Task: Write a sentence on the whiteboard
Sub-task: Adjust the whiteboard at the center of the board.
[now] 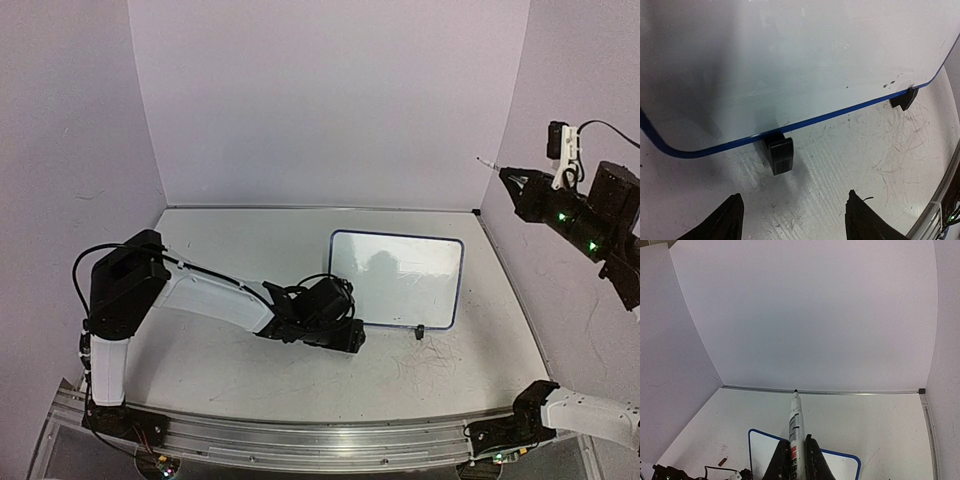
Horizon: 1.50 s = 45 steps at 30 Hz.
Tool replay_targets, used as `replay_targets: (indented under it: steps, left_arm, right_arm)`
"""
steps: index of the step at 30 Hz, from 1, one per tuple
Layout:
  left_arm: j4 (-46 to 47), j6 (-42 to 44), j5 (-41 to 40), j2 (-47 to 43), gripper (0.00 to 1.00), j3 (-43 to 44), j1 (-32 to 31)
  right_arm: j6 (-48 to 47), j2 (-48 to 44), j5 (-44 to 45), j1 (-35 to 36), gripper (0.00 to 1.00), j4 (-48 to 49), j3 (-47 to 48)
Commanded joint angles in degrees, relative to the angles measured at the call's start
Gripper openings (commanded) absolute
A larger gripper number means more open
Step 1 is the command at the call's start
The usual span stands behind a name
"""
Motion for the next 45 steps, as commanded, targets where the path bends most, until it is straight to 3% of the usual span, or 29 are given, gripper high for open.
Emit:
replay_targets:
  steps: [1,12,29,35,45]
  left_arm:
    - [2.25,0.3,1.27,2.91,0.71,4.57,-0.26]
    - [2.19,1.71,2.06,7.95,0.75,10.26,-0.27]
    - [2.25,2.47,5.0,11.26,0.77,15.86,-1.72]
    - [2.7,1.83,4.38,8.34,0.79,12.78,-2.2]
    - [5.22,2.79,0.75,-5.23,0.87,3.4,-2.18]
  right_arm:
    - [-0.57,-2.06,2.17,-0.04,0.0,0.78,-0.85]
    - [-1.08,-3.72,2.78,-0.04,0.0,0.52,-0.92]
    - [3.67,1.37,7.3,-0.04,0.0,-3.79,0.0]
    - [2.36,0.68,6.43,-0.04,0.0,-4.06,-1.58]
    - [-2.35,3.77,4.3,-0.04,0.0,-3.0,-3.36]
